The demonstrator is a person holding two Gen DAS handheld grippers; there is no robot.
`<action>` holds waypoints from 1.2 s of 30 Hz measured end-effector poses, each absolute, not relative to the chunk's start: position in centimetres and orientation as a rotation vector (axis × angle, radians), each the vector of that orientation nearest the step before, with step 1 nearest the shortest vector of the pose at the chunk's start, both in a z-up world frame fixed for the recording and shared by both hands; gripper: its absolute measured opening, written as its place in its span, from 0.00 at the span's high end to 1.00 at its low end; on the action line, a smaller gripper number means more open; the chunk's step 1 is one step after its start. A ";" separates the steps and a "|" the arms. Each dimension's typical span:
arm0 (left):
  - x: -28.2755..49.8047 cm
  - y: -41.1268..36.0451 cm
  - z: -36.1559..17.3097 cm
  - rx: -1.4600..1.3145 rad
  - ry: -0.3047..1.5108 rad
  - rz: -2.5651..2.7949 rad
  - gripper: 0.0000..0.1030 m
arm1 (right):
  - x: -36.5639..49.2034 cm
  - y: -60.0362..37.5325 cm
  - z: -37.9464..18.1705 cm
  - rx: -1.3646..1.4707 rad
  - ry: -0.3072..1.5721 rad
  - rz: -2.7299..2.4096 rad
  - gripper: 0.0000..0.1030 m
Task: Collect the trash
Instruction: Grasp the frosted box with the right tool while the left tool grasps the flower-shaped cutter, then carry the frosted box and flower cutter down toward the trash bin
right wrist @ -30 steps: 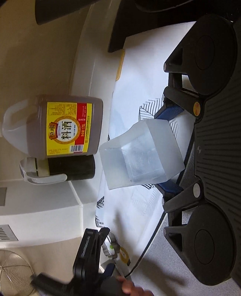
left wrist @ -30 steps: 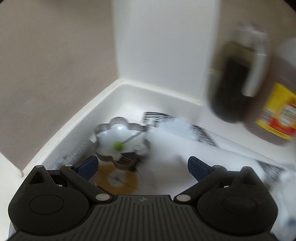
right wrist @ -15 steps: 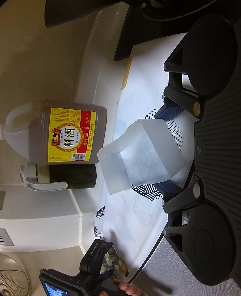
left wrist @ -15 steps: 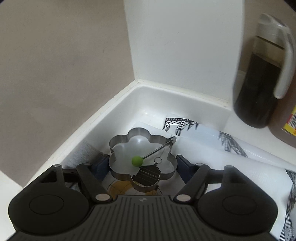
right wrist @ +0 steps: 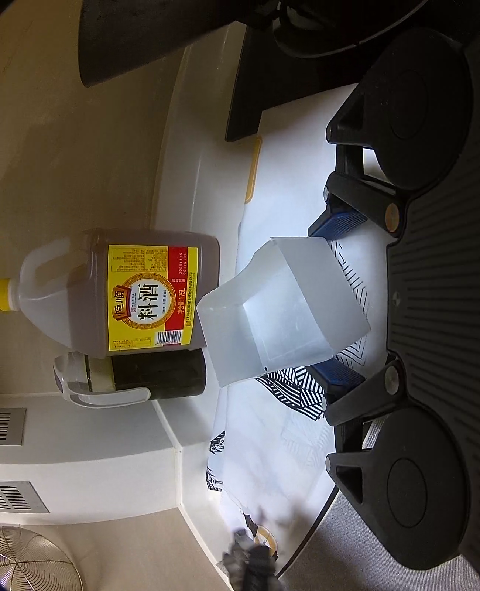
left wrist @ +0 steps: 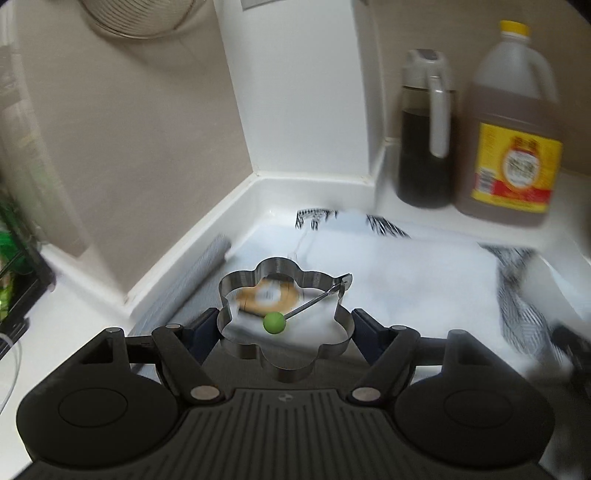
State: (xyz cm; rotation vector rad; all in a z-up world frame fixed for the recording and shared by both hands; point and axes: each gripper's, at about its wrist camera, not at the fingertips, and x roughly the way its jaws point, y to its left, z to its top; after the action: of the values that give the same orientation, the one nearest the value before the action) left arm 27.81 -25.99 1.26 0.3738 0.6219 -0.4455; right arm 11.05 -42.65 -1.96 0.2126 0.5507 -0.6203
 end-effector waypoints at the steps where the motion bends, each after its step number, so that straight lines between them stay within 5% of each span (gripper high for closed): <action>1: 27.0 -25.4 1.3 0.375 0.625 -0.449 0.22 | 11.1 -42.6 -1.9 0.212 0.550 -0.619 0.30; 12: 18.1 -17.5 4.1 0.363 0.611 -0.410 0.21 | 11.0 -42.4 -1.7 0.227 0.530 -0.601 0.30; 22: 9.5 -4.6 8.6 0.327 0.527 -0.326 0.21 | 2.6 -36.4 3.2 0.170 0.292 -0.534 0.35; 23: 8.5 -3.4 8.6 0.326 0.526 -0.316 0.21 | 1.2 -35.4 3.8 0.161 0.274 -0.515 0.70; 24: 7.5 -2.2 8.7 0.323 0.525 -0.308 0.21 | -0.1 -34.5 4.2 0.158 0.275 -0.494 0.86; 29: 3.3 2.4 7.4 0.280 0.554 -0.309 0.21 | -2.2 -30.4 4.6 -0.039 0.308 -0.471 0.85; 34: 0.1 5.0 6.7 0.213 0.566 -0.305 0.21 | -1.4 -31.8 3.2 0.083 0.402 -0.496 0.81; 36: -1.1 5.8 6.8 0.197 0.558 -0.318 0.21 | -2.6 -31.6 2.9 0.116 0.394 -0.477 0.38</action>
State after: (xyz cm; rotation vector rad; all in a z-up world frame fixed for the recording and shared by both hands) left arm -1.06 5.80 6.76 0.1970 0.5577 -0.3182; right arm -2.59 -31.65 2.91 0.1161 0.3935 -0.4768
